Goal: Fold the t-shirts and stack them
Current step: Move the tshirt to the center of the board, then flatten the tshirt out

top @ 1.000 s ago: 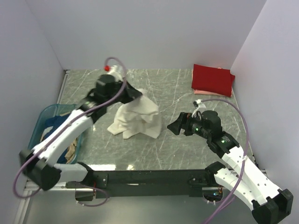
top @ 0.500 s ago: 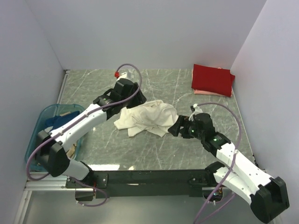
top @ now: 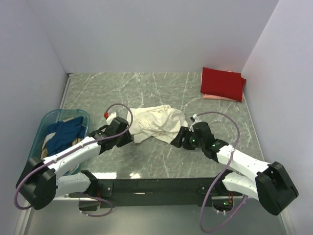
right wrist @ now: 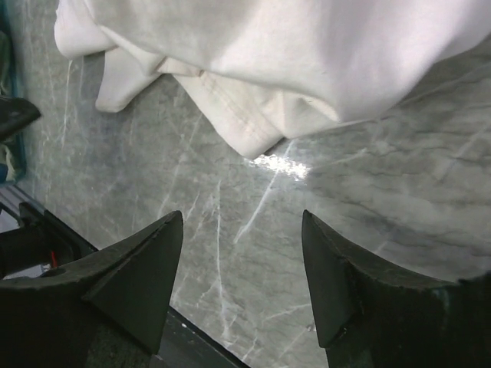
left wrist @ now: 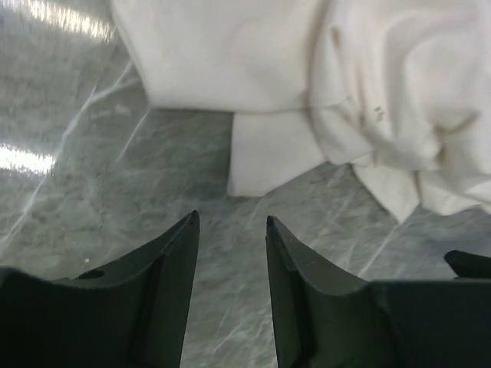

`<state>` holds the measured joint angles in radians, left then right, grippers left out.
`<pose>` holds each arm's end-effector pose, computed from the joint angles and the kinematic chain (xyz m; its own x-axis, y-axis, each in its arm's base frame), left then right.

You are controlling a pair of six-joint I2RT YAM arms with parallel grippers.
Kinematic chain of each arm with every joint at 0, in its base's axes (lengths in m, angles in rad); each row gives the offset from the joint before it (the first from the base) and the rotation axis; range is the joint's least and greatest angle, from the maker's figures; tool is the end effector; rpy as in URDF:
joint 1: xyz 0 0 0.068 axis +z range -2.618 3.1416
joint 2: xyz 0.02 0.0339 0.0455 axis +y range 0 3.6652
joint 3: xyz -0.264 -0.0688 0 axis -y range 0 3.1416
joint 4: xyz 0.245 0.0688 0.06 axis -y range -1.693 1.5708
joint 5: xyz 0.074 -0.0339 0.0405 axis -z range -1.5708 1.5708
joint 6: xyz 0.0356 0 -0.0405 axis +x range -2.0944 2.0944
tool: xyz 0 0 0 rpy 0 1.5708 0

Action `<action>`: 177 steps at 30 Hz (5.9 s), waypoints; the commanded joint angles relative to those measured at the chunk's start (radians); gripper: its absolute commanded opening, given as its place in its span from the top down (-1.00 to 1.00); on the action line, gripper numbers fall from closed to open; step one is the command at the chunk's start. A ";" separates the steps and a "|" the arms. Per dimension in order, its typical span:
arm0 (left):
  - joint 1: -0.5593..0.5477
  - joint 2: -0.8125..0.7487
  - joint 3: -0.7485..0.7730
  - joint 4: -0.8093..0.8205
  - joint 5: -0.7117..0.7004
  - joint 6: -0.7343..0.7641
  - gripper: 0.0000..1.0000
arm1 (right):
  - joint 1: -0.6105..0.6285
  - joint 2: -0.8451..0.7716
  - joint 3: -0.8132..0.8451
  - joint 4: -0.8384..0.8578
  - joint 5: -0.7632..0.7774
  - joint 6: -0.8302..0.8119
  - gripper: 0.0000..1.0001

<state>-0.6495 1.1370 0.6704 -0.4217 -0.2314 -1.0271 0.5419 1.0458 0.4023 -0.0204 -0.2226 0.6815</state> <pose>0.1828 -0.1286 0.2121 -0.7249 -0.4955 -0.4786 -0.2840 0.8479 -0.4477 0.1718 0.1126 0.1760 -0.8207 0.2231 -0.5260 -0.1738 0.7795 0.6018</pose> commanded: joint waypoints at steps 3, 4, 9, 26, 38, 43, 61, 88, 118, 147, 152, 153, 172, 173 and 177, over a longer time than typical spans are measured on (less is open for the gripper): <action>-0.024 0.041 -0.038 0.124 0.027 -0.050 0.09 | 0.041 0.042 -0.028 0.143 0.055 0.065 -0.37; -0.025 0.075 -0.037 0.136 0.024 -0.053 0.08 | 0.044 0.046 -0.029 0.149 0.060 0.072 -0.37; -0.030 0.177 -0.020 0.193 0.030 -0.047 0.05 | 0.058 0.072 -0.045 0.188 0.094 0.110 -0.34; -0.047 0.336 0.018 0.247 0.027 -0.044 0.43 | 0.113 0.240 -0.025 0.295 0.195 0.184 -0.22; -0.047 0.213 0.044 0.161 0.024 -0.019 0.99 | 0.145 0.365 0.043 0.312 0.262 0.224 -0.14; -0.048 0.112 0.047 0.121 0.021 -0.002 0.99 | 0.159 0.419 0.070 0.312 0.288 0.228 0.00; 0.063 -0.184 0.362 -0.230 -0.151 0.142 0.99 | 0.081 -0.064 0.302 -0.193 0.433 0.017 1.00; 0.212 -0.418 0.848 -0.241 -0.384 0.225 0.99 | -0.307 -0.336 1.079 -0.605 0.310 -0.099 1.00; 0.370 0.159 1.049 0.276 -0.180 0.351 0.99 | -0.392 0.296 1.449 -0.132 0.117 -0.129 1.00; 0.682 -0.210 0.154 0.152 0.156 0.052 0.99 | -0.464 -0.190 0.274 0.001 0.025 0.055 1.00; 0.680 -0.333 -0.095 0.095 0.133 -0.016 0.99 | -0.464 -0.240 0.029 -0.038 -0.050 0.039 1.00; 0.682 -0.347 -0.115 0.063 0.115 -0.027 0.99 | -0.464 -0.259 -0.038 -0.035 -0.078 0.041 1.00; 0.682 -0.448 -0.187 -0.061 0.043 -0.027 0.99 | -0.458 -0.253 0.033 -0.133 0.072 0.029 0.01; 0.682 -0.448 -0.186 -0.063 0.052 -0.024 0.99 | -0.464 -0.160 0.088 -0.133 0.110 0.024 0.01; 0.682 -0.451 -0.178 -0.075 0.066 -0.013 0.99 | -0.499 0.057 0.193 -0.096 0.149 0.027 0.01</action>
<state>0.0265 0.7017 0.4824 -0.4980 -0.1806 -1.0580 0.0715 0.9768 0.5354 -0.1379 -0.1677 0.7269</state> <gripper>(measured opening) 0.019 0.494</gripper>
